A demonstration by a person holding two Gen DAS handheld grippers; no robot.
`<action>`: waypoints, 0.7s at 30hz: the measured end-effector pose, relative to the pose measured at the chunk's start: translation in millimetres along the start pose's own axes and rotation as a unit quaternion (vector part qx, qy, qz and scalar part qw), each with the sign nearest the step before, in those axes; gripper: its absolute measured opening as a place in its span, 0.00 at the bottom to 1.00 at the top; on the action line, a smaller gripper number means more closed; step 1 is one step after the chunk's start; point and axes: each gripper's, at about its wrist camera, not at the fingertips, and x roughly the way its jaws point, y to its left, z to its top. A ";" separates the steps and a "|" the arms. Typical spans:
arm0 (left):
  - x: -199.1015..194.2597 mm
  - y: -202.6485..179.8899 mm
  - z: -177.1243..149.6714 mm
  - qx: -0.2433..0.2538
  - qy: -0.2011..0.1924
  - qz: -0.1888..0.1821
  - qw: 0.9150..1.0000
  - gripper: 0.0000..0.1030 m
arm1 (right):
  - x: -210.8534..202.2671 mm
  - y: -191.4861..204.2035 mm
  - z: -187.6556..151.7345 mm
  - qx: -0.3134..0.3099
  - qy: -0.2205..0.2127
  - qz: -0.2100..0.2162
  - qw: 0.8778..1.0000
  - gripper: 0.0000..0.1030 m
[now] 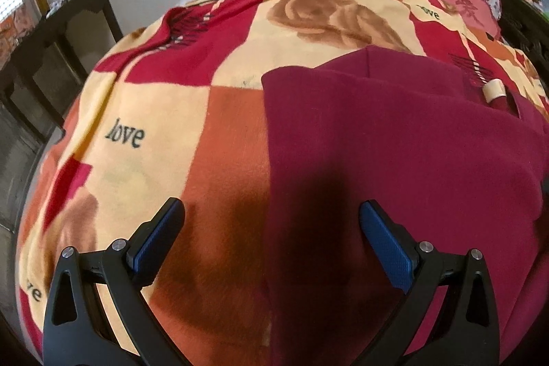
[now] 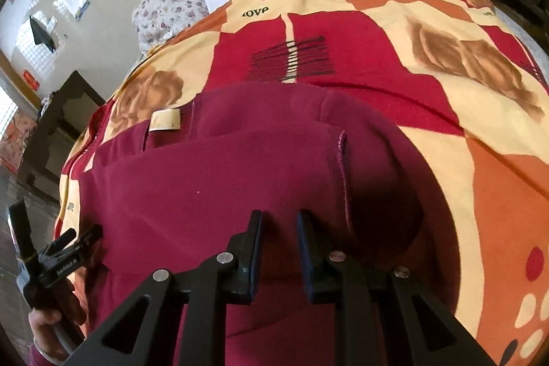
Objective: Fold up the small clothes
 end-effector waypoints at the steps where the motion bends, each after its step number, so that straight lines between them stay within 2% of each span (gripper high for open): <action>1: -3.4 -0.2 -0.2 0.001 -0.003 -0.002 1.000 1.00 | -2.7 2.2 -0.7 -0.004 0.001 -0.005 1.000 0.19; 4: -15.9 -0.9 0.0 -0.002 -0.014 -0.013 1.000 0.99 | -13.8 8.4 -5.3 -0.012 -0.006 0.000 1.000 0.23; 6: -22.4 -3.3 1.6 -0.004 -0.021 -0.023 1.000 0.99 | -19.0 12.3 -7.7 -0.014 -0.012 -0.002 1.000 0.38; 7: -25.7 -5.3 2.1 -0.006 -0.025 -0.030 0.999 0.99 | -20.9 14.1 -9.2 -0.017 -0.017 -0.003 1.000 0.41; 13: -30.3 -29.9 4.4 0.009 -0.033 -0.074 0.997 0.99 | -16.2 19.9 -8.0 -0.032 -0.023 -0.014 0.999 0.42; 17: -21.6 -44.2 4.3 0.023 -0.025 -0.092 0.995 0.99 | -8.5 16.1 -5.0 -0.033 -0.022 -0.025 0.999 0.43; 21: -2.5 -48.1 5.2 0.018 -0.006 -0.094 0.995 0.99 | 1.7 8.0 -1.6 -0.033 -0.023 -0.018 0.999 0.43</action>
